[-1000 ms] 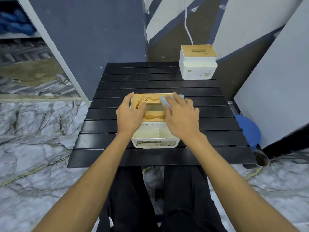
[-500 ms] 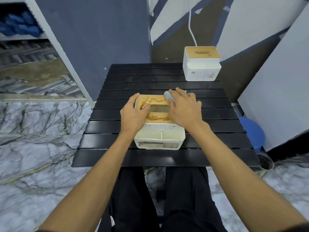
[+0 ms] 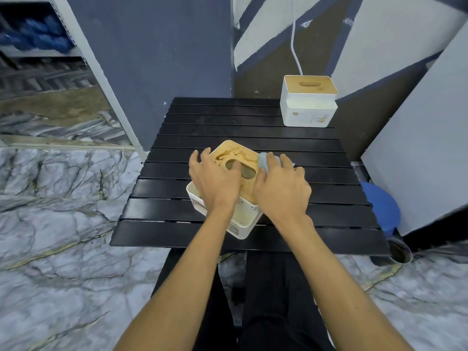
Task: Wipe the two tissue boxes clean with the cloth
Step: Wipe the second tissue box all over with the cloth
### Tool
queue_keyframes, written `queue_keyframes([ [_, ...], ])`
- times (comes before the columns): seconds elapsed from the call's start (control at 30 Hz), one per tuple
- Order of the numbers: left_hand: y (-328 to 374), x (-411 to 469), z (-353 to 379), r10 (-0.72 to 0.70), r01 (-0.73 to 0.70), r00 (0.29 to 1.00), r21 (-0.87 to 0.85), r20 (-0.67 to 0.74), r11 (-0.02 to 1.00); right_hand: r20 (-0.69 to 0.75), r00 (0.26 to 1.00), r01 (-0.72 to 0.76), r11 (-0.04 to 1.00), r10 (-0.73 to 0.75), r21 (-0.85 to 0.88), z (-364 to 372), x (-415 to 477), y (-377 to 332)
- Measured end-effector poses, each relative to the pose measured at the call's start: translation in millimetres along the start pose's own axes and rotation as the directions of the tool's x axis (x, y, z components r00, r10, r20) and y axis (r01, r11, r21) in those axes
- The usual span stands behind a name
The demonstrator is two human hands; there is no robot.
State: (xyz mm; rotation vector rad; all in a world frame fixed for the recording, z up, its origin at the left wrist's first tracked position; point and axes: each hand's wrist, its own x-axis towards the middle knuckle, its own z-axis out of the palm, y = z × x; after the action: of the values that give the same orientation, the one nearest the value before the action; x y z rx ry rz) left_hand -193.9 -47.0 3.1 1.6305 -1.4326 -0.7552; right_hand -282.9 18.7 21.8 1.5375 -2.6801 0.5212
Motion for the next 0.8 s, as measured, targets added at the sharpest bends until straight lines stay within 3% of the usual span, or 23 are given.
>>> queue_keyframes([
  [0.1,-3,4,-6,-0.015,0.018,0.999,-0.088,0.035,0.996,-0.005,0.994,0.111,0.993,-0.111,0.036,-5,-4,18],
  [0.27,-7,24,-13,0.095,-0.090,0.982,-0.039,0.163,0.995,0.100,0.924,0.368,0.929,-0.369,0.033,-20,2,43],
  [0.4,-7,39,-12,0.179,-0.187,0.926,-0.007,0.333,0.982,0.151,0.873,0.466,0.885,-0.463,0.020,-24,8,46],
  [0.5,-5,45,-11,0.202,-0.215,0.907,-0.005,0.370,0.977,0.083,0.913,0.402,0.915,-0.399,-0.021,-15,1,37],
  [0.63,-9,35,-9,0.145,-0.185,0.956,0.139,0.256,0.973,-0.039,0.962,0.268,0.961,-0.271,-0.069,2,-14,19],
  [0.8,-19,37,-11,0.093,-0.090,0.967,-0.021,0.238,0.996,-0.038,0.970,0.241,0.970,-0.241,-0.015,0,-24,15],
])
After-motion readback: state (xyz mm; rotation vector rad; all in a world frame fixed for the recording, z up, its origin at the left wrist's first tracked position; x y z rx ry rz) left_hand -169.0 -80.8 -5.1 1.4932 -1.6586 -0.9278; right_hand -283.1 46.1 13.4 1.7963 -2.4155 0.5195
